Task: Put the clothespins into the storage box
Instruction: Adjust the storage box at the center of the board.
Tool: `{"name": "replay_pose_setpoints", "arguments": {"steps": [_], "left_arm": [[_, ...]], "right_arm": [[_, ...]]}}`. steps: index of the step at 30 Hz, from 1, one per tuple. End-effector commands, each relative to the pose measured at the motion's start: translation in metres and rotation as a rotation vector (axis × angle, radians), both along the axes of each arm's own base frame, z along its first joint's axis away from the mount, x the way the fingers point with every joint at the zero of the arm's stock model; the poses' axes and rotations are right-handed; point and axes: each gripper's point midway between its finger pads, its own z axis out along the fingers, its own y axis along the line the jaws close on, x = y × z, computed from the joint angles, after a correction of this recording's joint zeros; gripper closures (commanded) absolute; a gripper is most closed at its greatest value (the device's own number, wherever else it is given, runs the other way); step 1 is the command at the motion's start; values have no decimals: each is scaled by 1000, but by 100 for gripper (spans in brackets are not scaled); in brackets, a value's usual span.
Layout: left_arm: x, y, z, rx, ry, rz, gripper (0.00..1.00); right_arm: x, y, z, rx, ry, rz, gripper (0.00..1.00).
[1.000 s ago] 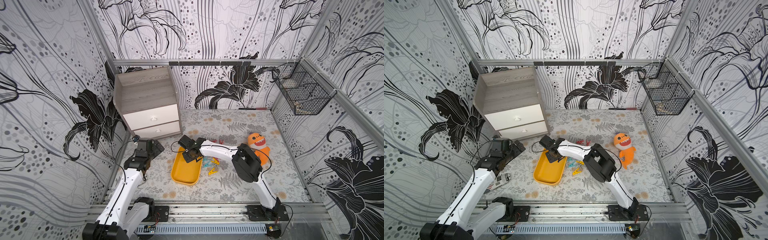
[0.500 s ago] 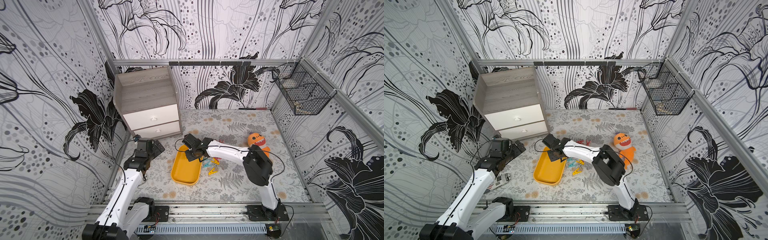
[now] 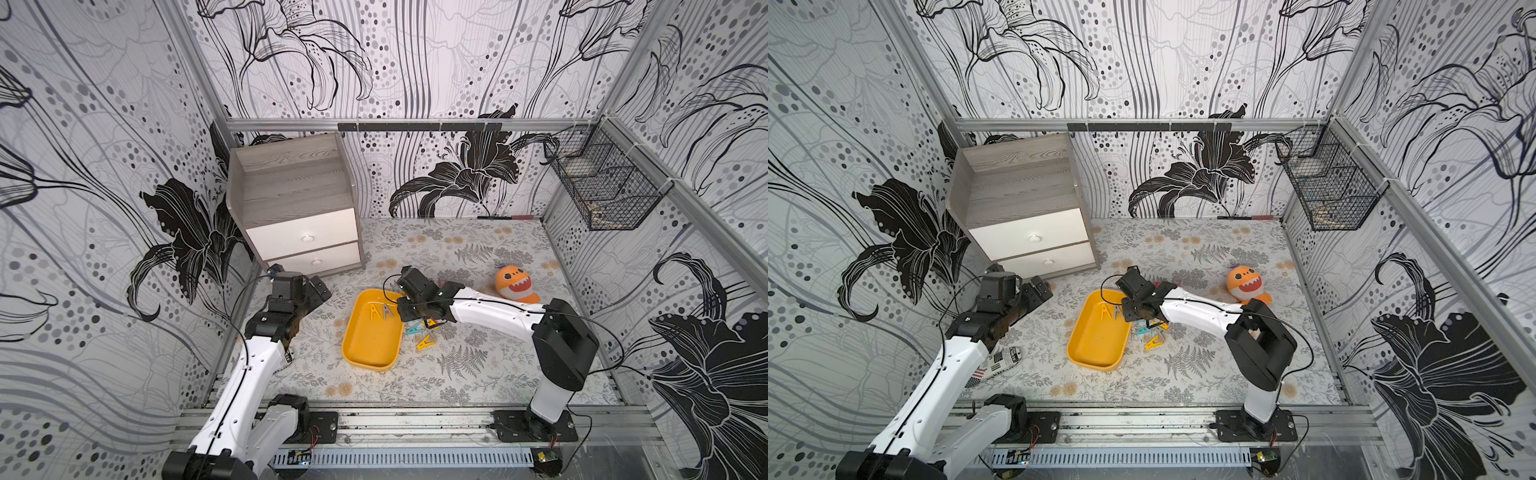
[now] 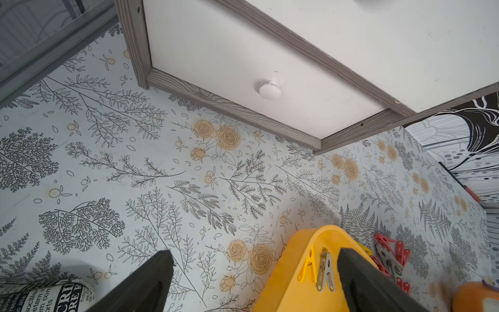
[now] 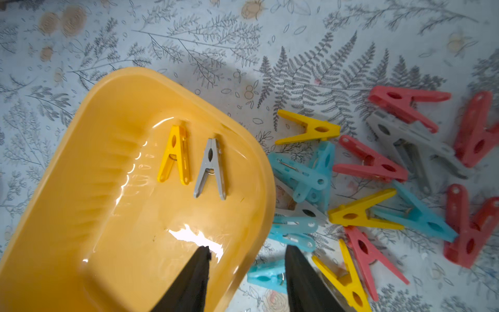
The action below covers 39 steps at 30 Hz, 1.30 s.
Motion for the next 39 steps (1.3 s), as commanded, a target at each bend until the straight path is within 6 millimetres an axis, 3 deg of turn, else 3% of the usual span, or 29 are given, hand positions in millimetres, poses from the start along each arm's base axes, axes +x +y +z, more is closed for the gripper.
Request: {"name": "replay_pose_setpoints", "arguments": {"steps": [1, 13, 18, 27, 31, 35, 37, 39], "left_arm": [[1, 0, 16, 7, -33, -18, 0], [1, 0, 13, 12, -25, -21, 0], [1, 1, 13, 21, -21, -17, 0], [2, 1, 14, 19, -20, -13, 0], [4, 2, 15, 25, -22, -14, 0], [6, 1, 13, 46, -6, -37, 2], [6, 1, 9, 58, 13, -47, 2], [6, 2, 6, 66, 23, -47, 3]], "right_arm": [[7, 12, -1, 31, 3, -20, 53], [21, 35, -17, -5, -13, 66, 75], [24, 47, -24, -29, -24, 163, 77], [24, 41, -28, -95, -12, 209, 74], [21, 41, -9, -49, -31, 197, 64], [15, 34, 37, 48, -103, 177, 53], [9, 17, 53, 51, -128, 147, 50], [0, -7, 55, 30, -117, 94, 48]]}}
